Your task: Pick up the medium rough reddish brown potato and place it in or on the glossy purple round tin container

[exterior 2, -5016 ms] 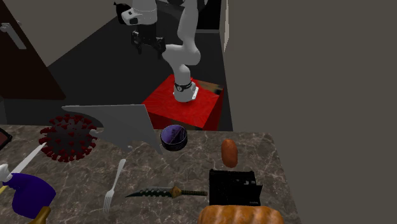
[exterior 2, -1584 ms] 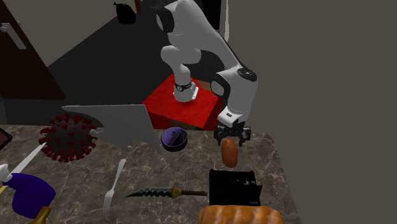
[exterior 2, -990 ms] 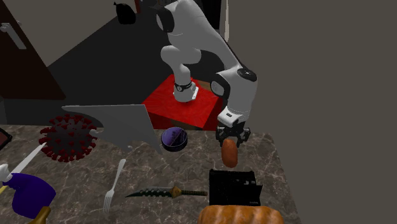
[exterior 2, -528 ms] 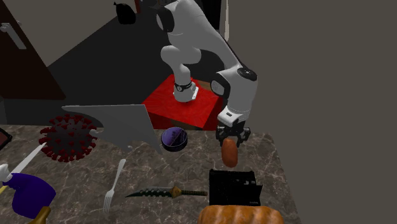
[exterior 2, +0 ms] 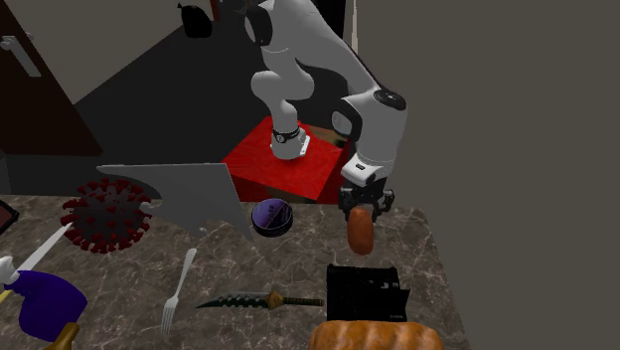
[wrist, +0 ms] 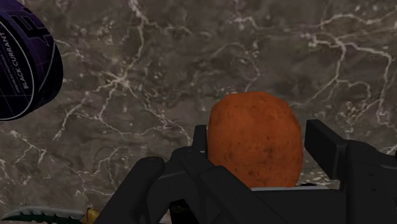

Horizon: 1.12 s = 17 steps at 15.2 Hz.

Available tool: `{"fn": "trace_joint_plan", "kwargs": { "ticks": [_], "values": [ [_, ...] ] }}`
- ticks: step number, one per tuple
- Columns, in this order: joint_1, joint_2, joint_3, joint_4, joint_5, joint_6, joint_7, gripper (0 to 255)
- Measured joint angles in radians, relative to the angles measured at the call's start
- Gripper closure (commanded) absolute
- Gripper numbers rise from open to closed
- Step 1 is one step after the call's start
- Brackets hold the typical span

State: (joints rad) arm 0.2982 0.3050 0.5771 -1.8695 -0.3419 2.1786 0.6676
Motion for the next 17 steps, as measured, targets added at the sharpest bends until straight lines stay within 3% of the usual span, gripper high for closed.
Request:
{"fn": "trace_joint_plan", "kwargs": {
  "ticks": [15, 17],
  "values": [
    [-0.015, -0.075, 0.024, 0.111, 0.071, -0.168, -0.062, 255],
    [-0.042, -0.123, 0.022, 0.066, 0.101, -0.158, -0.095, 255]
  ]
}}
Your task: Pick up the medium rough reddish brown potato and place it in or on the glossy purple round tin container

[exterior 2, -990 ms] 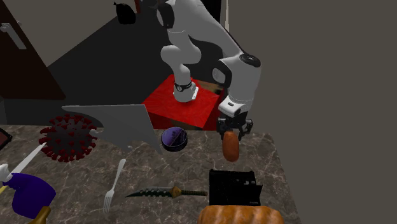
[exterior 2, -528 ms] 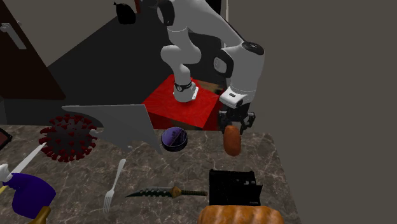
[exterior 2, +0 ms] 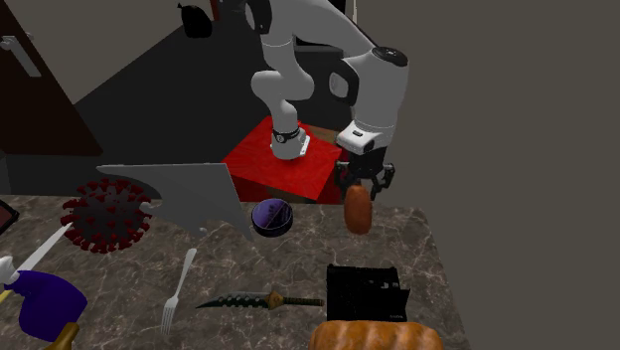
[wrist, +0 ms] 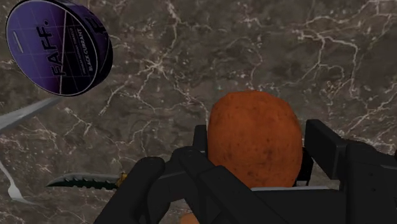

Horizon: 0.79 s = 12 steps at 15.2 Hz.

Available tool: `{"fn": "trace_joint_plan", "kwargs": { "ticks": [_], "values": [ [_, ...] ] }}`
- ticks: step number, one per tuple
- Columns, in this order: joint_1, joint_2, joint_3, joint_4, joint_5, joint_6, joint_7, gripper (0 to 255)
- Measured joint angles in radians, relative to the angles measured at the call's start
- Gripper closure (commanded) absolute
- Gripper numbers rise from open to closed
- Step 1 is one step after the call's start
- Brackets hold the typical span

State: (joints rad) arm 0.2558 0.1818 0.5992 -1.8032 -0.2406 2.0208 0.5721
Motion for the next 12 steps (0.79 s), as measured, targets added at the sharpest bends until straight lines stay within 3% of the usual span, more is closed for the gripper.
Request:
{"fn": "trace_joint_plan", "kwargs": {
  "ticks": [5, 12],
  "values": [
    [-0.08, -0.145, -0.03, -0.151, 0.097, 0.048, -0.134, 255],
    [-0.157, -0.337, -0.13, -0.339, 0.218, 0.088, -0.362, 255]
  ]
}}
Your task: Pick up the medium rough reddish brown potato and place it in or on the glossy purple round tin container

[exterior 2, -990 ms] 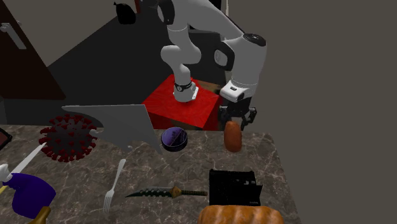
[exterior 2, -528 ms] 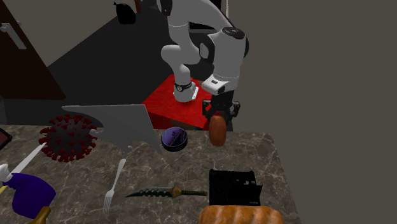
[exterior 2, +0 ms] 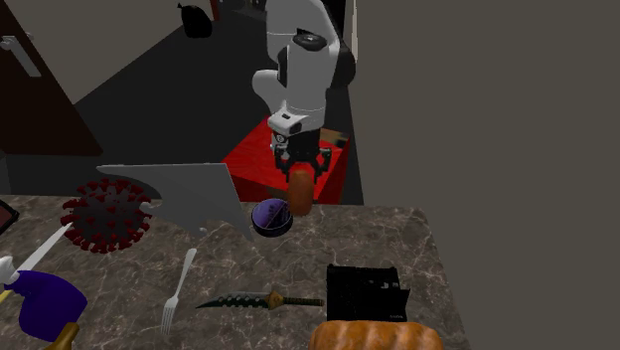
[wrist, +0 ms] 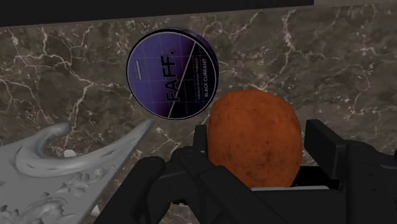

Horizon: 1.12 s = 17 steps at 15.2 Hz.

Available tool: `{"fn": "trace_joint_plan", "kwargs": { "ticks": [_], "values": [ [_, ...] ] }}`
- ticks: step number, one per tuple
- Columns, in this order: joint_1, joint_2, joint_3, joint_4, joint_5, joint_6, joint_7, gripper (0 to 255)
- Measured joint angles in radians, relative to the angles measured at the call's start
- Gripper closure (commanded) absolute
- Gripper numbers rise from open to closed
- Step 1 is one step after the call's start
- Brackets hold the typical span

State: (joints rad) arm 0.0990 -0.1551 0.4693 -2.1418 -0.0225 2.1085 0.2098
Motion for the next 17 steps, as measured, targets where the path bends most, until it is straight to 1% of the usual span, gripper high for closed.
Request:
{"fn": "trace_joint_plan", "kwargs": {
  "ticks": [5, 7, 10, 17],
  "values": [
    [-0.034, -0.109, -0.089, -0.104, 0.049, 0.007, -0.15, 255],
    [-0.046, -0.131, -0.121, -0.129, 0.054, 0.012, -0.199, 255],
    [-0.051, -0.126, -0.128, -0.161, 0.053, 0.048, -0.212, 255],
    [-0.054, -0.087, -0.119, -0.223, 0.041, 0.147, -0.198, 255]
  ]
}}
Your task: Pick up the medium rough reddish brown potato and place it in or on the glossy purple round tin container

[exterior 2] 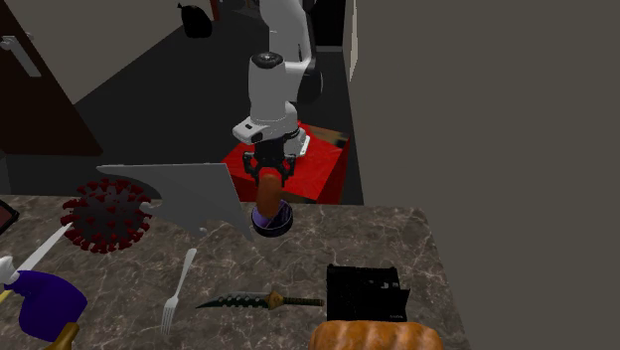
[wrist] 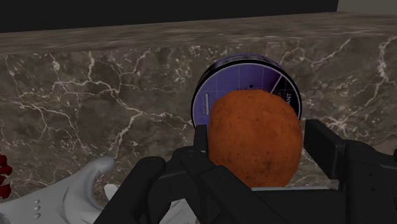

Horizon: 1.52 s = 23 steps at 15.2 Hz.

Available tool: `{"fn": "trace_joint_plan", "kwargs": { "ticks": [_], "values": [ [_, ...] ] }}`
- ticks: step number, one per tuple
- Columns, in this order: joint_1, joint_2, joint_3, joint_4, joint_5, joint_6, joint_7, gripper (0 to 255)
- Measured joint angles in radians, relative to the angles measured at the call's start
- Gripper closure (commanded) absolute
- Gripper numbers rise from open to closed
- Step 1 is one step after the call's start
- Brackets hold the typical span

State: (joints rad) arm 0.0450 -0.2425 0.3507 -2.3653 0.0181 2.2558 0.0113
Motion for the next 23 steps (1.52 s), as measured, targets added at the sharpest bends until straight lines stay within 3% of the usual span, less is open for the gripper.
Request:
{"fn": "trace_joint_plan", "kwargs": {
  "ticks": [6, 12, 13, 19, 23],
  "values": [
    [-0.004, 0.039, 0.008, -0.042, -0.015, 0.079, 0.015, 255],
    [-0.005, 0.046, 0.009, -0.049, -0.019, 0.093, 0.018, 255],
    [-0.005, 0.046, 0.009, -0.049, -0.019, 0.094, 0.018, 0],
    [-0.005, 0.046, 0.01, -0.049, -0.019, 0.094, 0.018, 0],
    [0.004, -0.017, 0.001, -0.009, 0.006, -0.006, 0.0, 0]
  ]
}}
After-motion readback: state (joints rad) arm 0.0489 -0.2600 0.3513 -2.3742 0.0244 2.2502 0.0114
